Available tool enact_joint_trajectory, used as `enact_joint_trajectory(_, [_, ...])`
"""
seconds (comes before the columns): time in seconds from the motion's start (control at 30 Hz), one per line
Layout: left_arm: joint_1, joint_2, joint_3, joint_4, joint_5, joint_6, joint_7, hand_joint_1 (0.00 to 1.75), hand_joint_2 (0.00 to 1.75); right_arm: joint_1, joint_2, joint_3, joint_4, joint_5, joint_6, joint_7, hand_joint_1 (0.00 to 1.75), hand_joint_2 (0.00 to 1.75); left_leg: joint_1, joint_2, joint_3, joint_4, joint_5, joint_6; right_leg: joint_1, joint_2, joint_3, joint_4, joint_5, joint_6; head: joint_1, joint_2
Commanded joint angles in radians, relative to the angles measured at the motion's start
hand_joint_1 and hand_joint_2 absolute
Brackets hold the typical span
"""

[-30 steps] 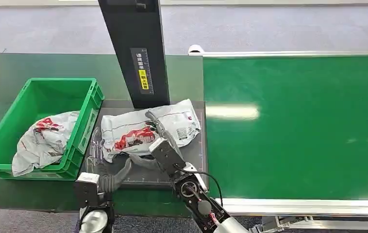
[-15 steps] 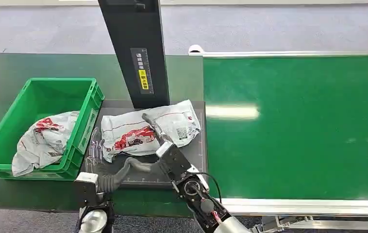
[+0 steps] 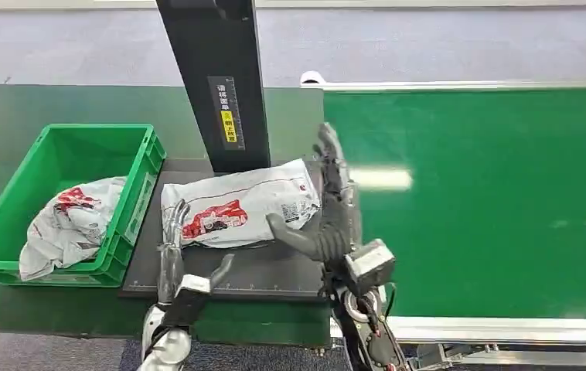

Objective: Moved the parcel from conveyor to table for the left to box.

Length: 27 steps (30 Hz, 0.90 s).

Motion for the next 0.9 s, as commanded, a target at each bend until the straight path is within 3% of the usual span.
enact_joint_trajectory(0.03, [-0.128, -0.018, -0.054, 0.202, -0.090, 0.069, 0.000, 0.00, 1.75, 0.148, -0.046, -0.231, -0.291, -0.146, 0.129, -0.001, 0.00, 1.75, 0.000, -0.006, 0.001, -0.001, 0.001, 0.000, 0.001, -0.007, 0.003, -0.002, -0.001, 0.000, 0.000, 0.000])
enact_joint_trajectory(0.13, [-0.149, -0.045, -0.028, 0.233, -0.283, 0.171, 0.012, 0.00, 1.75, 0.181, -0.029, -0.309, -0.332, -0.130, 0.126, -0.001, 0.00, 1.75, 0.000, -0.007, 0.000, -0.001, 0.001, 0.001, 0.000, -0.008, 0.003, -0.002, -0.001, 0.000, 0.000, 0.000])
enact_joint_trajectory(0.27, [-0.133, -0.101, 0.037, 0.190, -0.645, 0.194, 0.145, 0.00, 1.75, 0.191, -0.007, -0.391, -0.344, -0.169, 0.162, -0.001, 0.00, 1.75, 0.000, -0.004, 0.000, 0.000, 0.000, 0.001, 0.000, -0.005, 0.002, -0.001, -0.001, 0.000, 0.000, 0.000])
enact_joint_trajectory(0.53, [-0.234, -0.098, 0.014, 0.443, -0.743, 0.190, 0.264, 0.00, 1.75, 0.159, 0.024, -0.433, -0.336, -0.166, 0.185, -0.001, 0.00, 1.75, 0.000, -0.002, 0.001, -0.001, 0.001, 0.000, 0.000, -0.003, 0.002, -0.001, 0.000, -0.001, 0.000, 0.000])
enact_joint_trajectory(0.9, [-0.294, -0.108, 0.001, 0.589, -0.788, 0.174, 0.370, 0.00, 1.75, 0.147, 0.044, -0.465, -0.351, -0.162, 0.195, -0.001, 0.00, 1.75, 0.000, -0.001, 0.001, -0.001, 0.000, 0.001, 0.000, -0.003, 0.003, -0.002, 0.000, 0.000, 0.000, 0.000])
